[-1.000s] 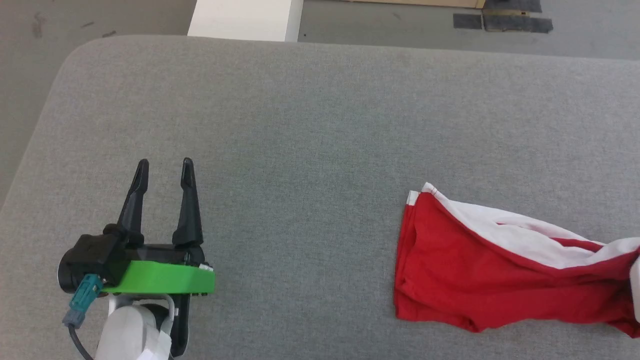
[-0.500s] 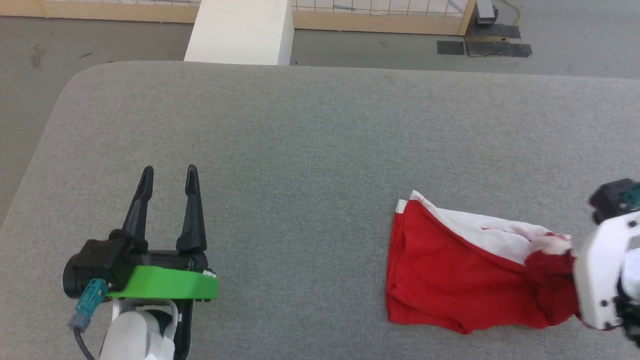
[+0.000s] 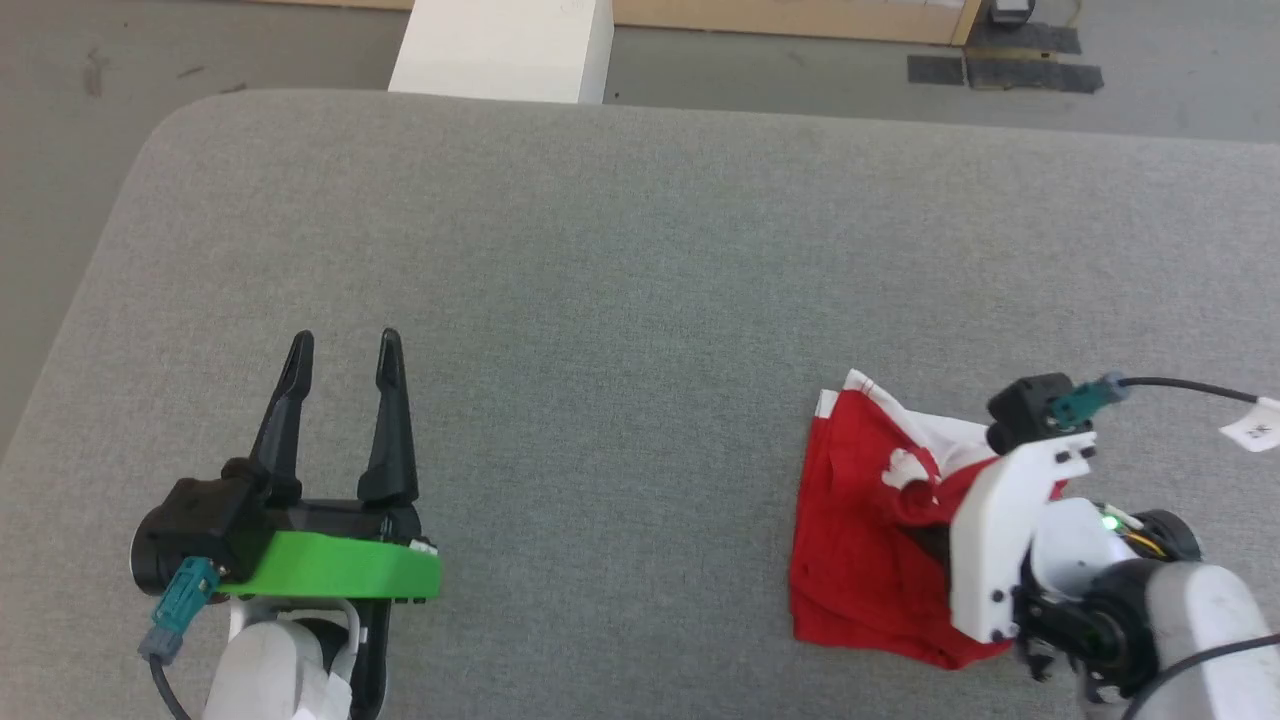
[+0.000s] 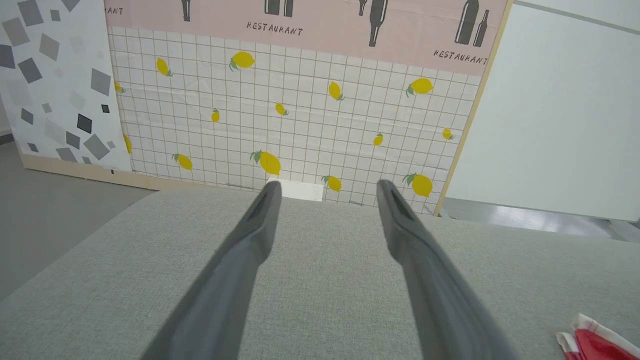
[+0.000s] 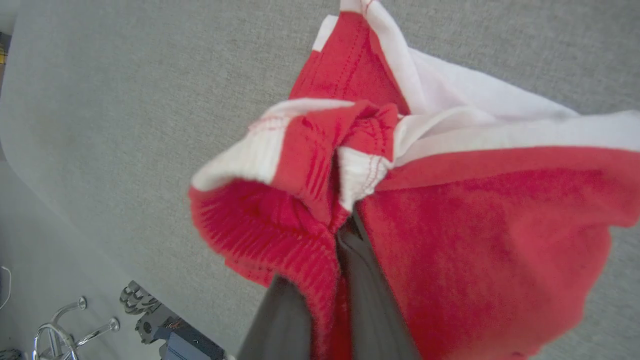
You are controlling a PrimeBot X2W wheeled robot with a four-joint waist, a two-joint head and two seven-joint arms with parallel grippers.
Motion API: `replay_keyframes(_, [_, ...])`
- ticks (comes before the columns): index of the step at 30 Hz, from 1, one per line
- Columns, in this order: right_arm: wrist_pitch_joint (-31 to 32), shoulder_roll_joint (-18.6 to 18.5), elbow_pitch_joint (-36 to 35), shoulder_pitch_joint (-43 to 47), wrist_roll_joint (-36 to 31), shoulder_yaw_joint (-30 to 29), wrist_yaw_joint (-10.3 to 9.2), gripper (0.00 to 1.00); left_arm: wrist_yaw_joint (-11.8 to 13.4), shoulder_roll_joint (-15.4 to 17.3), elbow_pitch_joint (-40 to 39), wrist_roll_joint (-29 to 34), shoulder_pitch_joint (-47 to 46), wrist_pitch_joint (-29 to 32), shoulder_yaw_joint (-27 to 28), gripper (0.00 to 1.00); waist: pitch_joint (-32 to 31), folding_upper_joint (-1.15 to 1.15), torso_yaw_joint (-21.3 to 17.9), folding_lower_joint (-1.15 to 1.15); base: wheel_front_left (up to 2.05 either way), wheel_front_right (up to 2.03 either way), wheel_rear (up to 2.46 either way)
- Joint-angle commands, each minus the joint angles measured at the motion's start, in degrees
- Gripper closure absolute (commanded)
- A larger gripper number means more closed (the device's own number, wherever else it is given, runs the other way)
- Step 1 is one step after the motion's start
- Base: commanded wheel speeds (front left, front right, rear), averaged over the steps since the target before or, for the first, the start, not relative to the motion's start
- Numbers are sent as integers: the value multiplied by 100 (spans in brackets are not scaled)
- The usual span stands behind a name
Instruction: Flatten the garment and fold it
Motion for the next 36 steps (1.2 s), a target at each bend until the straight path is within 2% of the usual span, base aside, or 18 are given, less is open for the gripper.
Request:
replay_keyframes(1, [-158,56,126,-144,-104,42,-8,100,-39,-14,-15,-40,20,-27,-7,0,40,0,24,0,0,0,0])
replay_keyframes(2, [-451,156,451,-251,-204,130,-8,100,-37,-14,-10,-53,-19,-27,-27,0,84,0,40,0,0,0,0])
replay_keyframes(14, [-1049,250,1418,-455,-601,337,-8,100,-1,-14,13,-123,-97,-27,-94,0,159,0,48,0,0,0,0])
replay_keyframes(15, [-1103,251,1444,-476,-654,361,-8,95,0,-14,16,-128,-100,-27,-96,0,158,0,49,0,0,0,0])
replay_keyframes(16, [-1163,253,1460,-504,-704,409,-8,0,2,-14,21,-135,-102,-27,-96,0,150,0,45,0,0,0,0])
replay_keyframes(20, [-1192,214,1339,-617,-921,789,-8,0,2,-14,40,-142,-93,-27,-87,0,86,0,31,0,0,0,0])
replay_keyframes(28, [-858,-203,643,-738,-997,1515,-8,0,-1,-14,56,-130,-16,-27,-78,0,-108,0,-23,0,0,0,0])
replay_keyframes(36, [-518,-448,-132,-629,-894,1788,-8,0,-6,-14,33,-84,107,-27,-8,0,-276,0,-138,0,0,0,0])
